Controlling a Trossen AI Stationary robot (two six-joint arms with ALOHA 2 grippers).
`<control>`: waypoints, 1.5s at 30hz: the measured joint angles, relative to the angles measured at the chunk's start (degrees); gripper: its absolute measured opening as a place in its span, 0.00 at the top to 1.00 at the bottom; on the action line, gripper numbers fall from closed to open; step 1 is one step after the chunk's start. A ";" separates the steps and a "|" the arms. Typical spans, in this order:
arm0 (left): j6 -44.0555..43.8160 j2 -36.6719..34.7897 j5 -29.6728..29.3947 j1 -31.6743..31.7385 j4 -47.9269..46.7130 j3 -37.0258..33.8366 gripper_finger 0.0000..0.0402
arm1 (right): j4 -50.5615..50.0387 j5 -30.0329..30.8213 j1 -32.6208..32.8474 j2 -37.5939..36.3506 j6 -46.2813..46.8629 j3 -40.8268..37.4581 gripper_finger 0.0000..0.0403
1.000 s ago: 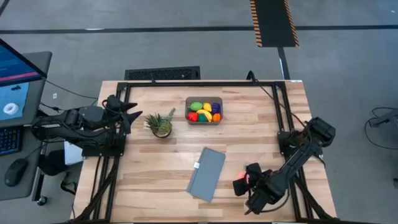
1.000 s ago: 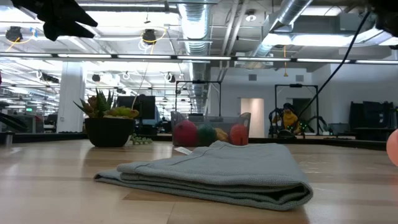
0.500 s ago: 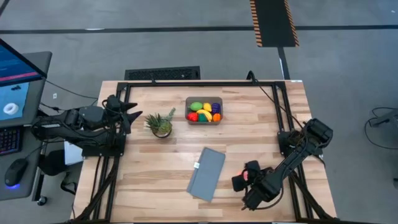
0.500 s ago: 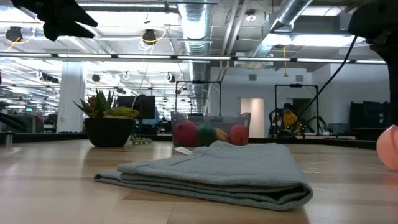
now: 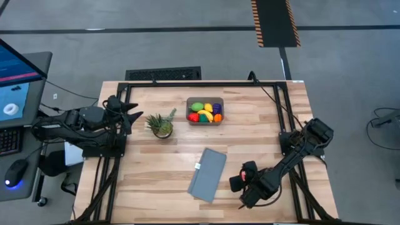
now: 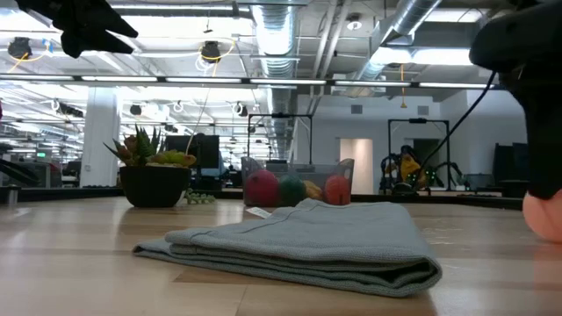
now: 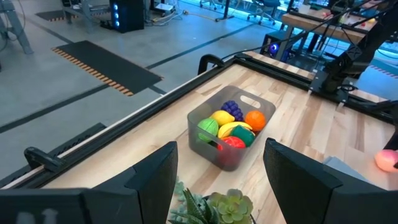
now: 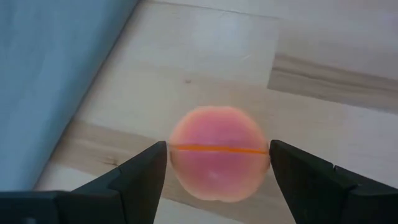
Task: Pick and placing Produce into tupperware
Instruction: Put the peach into the black bin
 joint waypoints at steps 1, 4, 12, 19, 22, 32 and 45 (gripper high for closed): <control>-0.22 0.00 0.00 -0.02 0.00 0.00 0.43 | 0.03 0.00 0.02 0.00 0.09 -0.19 0.24; -0.74 0.00 0.02 -0.01 0.00 0.00 0.43 | -0.26 -0.04 -0.04 0.00 0.43 -0.73 0.24; -0.89 0.00 0.07 -0.02 0.00 0.00 0.43 | 4.94 -1.44 -0.47 0.00 0.45 -3.72 0.24; -1.02 0.00 0.04 0.00 0.00 0.00 0.43 | 4.25 -2.90 -0.76 0.00 0.42 -3.85 0.24; -1.04 0.00 0.02 0.00 0.00 0.00 0.43 | 4.29 -3.47 -0.72 0.00 0.05 -3.85 0.24; -1.06 0.00 0.00 -0.02 0.00 0.00 0.43 | 4.24 -3.87 -0.73 0.00 0.06 -3.85 0.31; -1.06 0.00 -0.04 -0.02 0.00 0.00 0.43 | 3.67 -3.45 -1.32 -0.11 -0.07 -3.38 0.31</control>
